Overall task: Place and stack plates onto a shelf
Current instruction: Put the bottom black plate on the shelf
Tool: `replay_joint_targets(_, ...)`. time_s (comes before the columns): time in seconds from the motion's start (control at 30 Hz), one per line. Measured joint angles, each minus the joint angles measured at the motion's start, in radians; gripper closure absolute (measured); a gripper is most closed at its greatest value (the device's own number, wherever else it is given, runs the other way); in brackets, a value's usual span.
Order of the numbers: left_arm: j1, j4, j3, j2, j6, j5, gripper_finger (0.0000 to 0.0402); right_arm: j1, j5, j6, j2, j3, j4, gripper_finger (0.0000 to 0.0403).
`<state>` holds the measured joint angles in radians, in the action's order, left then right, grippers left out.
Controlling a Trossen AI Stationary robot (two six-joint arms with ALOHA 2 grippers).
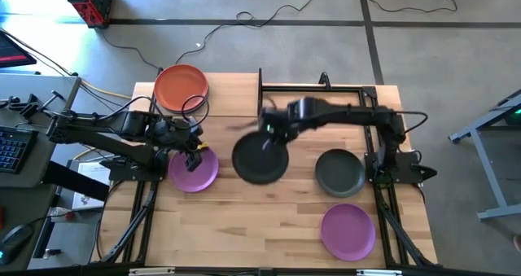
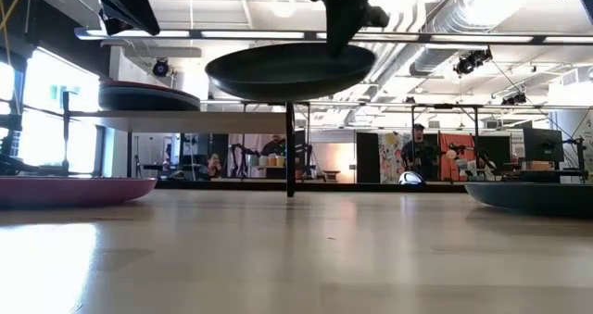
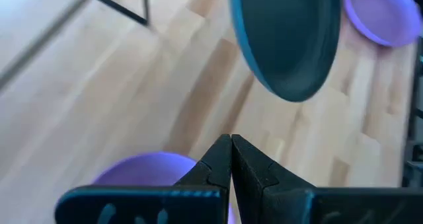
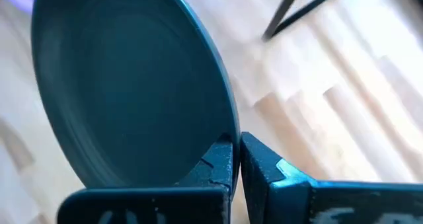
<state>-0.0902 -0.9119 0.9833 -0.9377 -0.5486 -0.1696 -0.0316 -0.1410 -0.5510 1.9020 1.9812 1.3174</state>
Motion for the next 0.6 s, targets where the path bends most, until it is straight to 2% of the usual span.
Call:
replay_joint_targets(0.27, 0.0, 0.002, 0.0, 0.0, -0.025, -0.12, 0.0401, -0.194, 0.02, 0.169, -0.045, 0.0, -0.149, 0.0403)
replay_joint_targets(0.6, 0.0, 0.002, 0.0, 0.0, -0.053, -0.183, 0.0401, -0.374, 0.043, 0.255, -0.044, 0.0, -0.549, 0.0403)
